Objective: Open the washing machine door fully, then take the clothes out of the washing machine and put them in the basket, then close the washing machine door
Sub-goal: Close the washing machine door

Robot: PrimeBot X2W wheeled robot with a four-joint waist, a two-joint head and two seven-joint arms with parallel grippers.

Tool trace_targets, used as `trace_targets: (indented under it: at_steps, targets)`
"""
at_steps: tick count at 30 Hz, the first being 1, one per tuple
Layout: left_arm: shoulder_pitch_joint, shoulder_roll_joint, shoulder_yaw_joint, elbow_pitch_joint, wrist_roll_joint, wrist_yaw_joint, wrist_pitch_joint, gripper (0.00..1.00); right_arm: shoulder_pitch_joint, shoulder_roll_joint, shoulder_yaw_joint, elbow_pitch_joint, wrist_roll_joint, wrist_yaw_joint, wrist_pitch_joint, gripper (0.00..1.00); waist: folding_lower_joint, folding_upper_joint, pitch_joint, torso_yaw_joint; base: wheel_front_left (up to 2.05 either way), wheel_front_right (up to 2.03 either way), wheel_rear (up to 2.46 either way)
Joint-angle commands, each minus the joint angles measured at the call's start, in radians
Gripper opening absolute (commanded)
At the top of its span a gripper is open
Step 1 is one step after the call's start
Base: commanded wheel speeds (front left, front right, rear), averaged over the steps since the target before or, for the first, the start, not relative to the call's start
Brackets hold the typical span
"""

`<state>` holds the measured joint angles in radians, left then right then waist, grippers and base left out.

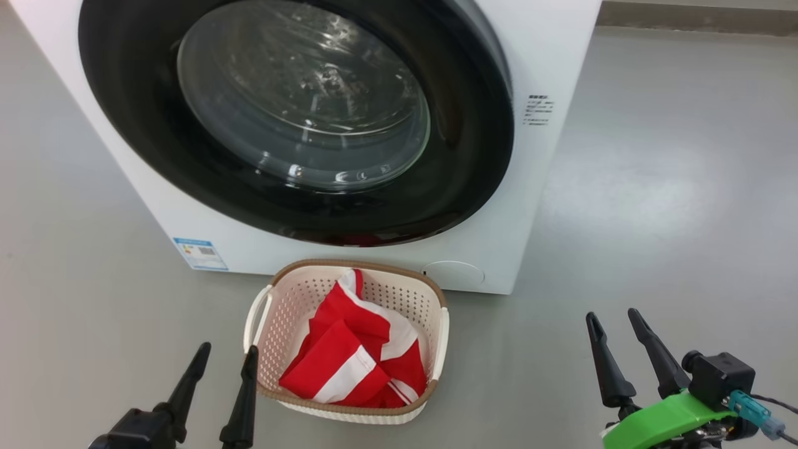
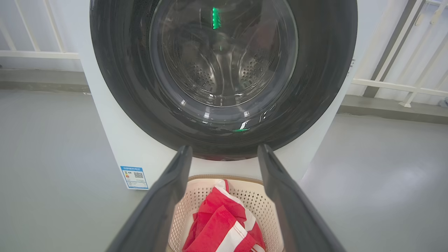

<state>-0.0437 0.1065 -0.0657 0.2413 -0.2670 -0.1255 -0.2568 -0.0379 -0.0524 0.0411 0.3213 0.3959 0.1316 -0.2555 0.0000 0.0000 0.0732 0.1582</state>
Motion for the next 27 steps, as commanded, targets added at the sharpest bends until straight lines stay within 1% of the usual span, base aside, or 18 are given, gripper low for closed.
trace_targets:
  at_steps: [1,15,27]
  targets:
    - [-0.009,0.017,0.038,-0.017,0.008,-0.005,-0.005,1.0,0.0,-0.003,0.013,-0.029,-0.012,-0.001,-0.006,1.0,0.0,0.0,-0.018,-0.021,0.0,0.0,0.0]
    - [0.016,0.013,0.076,-0.024,0.023,-0.005,-0.005,1.0,0.066,-0.01,-0.031,-0.059,-0.013,-0.001,-0.006,1.0,0.0,0.0,-0.04,-0.079,0.0,0.0,0.0]
    - [0.044,0.002,0.097,-0.04,0.035,-0.005,-0.005,1.0,0.106,-0.008,-0.06,-0.071,-0.016,-0.001,-0.006,1.0,0.0,0.0,-0.048,-0.099,0.0,0.0,0.0]
